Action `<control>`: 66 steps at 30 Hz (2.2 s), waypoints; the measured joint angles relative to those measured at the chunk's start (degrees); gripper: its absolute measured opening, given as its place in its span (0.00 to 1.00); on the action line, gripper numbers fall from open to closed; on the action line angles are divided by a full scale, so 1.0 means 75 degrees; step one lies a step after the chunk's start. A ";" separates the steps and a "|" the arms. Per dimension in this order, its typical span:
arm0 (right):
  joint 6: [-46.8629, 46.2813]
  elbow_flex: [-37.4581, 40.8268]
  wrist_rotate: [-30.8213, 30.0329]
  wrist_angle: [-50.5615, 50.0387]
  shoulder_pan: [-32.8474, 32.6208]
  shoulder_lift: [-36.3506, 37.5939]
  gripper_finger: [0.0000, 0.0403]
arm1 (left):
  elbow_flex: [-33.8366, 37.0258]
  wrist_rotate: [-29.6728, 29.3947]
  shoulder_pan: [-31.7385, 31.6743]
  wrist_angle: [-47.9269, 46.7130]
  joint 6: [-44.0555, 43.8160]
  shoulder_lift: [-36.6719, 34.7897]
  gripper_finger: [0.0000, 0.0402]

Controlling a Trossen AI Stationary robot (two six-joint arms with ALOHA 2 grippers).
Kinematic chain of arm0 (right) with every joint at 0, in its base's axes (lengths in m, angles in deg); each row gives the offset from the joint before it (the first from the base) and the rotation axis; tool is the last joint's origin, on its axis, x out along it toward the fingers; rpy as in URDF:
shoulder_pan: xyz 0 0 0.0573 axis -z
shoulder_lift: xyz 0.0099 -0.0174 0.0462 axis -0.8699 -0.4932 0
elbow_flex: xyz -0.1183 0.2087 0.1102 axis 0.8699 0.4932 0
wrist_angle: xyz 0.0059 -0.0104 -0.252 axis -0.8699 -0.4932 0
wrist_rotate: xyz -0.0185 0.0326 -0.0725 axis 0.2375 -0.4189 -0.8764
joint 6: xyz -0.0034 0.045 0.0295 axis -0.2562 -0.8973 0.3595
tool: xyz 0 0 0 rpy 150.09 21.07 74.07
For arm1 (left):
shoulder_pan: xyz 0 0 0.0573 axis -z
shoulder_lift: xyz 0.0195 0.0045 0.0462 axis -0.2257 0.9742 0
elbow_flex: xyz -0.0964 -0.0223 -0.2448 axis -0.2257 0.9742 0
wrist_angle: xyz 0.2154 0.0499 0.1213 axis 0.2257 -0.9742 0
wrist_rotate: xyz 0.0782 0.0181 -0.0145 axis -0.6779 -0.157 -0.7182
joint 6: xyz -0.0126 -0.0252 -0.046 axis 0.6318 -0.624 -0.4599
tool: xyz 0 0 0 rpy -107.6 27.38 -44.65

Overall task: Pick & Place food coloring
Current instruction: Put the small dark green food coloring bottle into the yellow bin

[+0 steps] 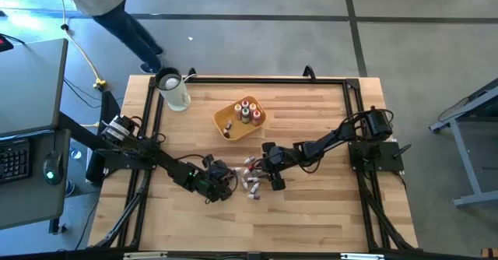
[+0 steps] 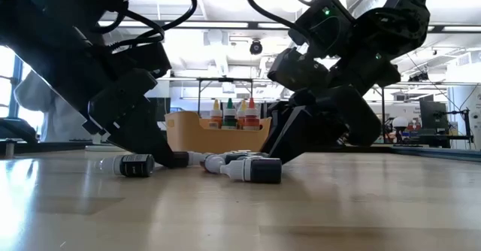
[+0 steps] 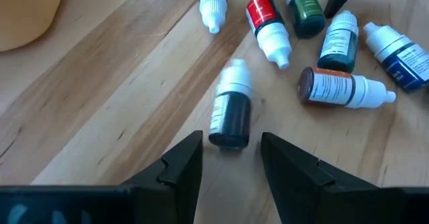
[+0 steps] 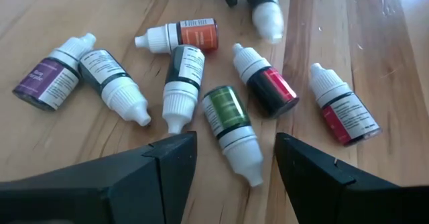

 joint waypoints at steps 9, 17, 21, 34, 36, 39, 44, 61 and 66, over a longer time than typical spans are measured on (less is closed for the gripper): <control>0.0074 -0.0002 0.0059 -0.0027 0.0005 -0.0012 0.47 | -0.0039 -0.0016 0.0000 -0.0019 0.0062 -0.0007 0.38; -0.0085 -0.0006 0.0152 -0.0112 0.0001 -0.0012 0.30 | -0.0539 0.0044 -0.0003 -0.0171 0.1077 -0.0108 0.38; -0.0494 -0.0005 0.0111 -0.0117 0.0006 0.0046 0.20 | -0.0809 0.0021 -0.0006 -0.0662 0.1033 -0.0114 0.38; 0.1236 0.0011 -0.2228 0.0202 0.0915 0.2070 0.19 | -0.1444 -0.0537 0.0000 -0.1009 0.1032 -0.0119 0.38; 0.1434 -0.0096 -0.2116 0.0350 0.1286 0.2056 0.18 | -0.1483 -0.0581 -0.0003 -0.0966 0.1033 -0.0122 0.38; 0.1458 -0.0445 -0.1618 0.0202 0.1729 0.1736 0.18 | -0.1478 -0.0599 -0.0003 -0.1056 0.1033 -0.0122 0.38; 0.1502 -0.1520 -0.1396 -0.0991 0.1994 0.0959 0.18 | -0.1478 -0.0605 -0.0003 -0.1051 0.1042 -0.0122 0.38; 0.2098 -0.3244 -0.2580 -0.3252 0.1782 0.0116 0.41 | -0.1472 -0.0305 -0.0002 -0.1054 0.1293 -0.0122 0.38; 0.2058 -0.3250 -0.3088 -0.4570 0.1257 0.0994 0.42 | -0.1469 0.0522 -0.0003 -0.1029 0.2390 -0.0122 0.38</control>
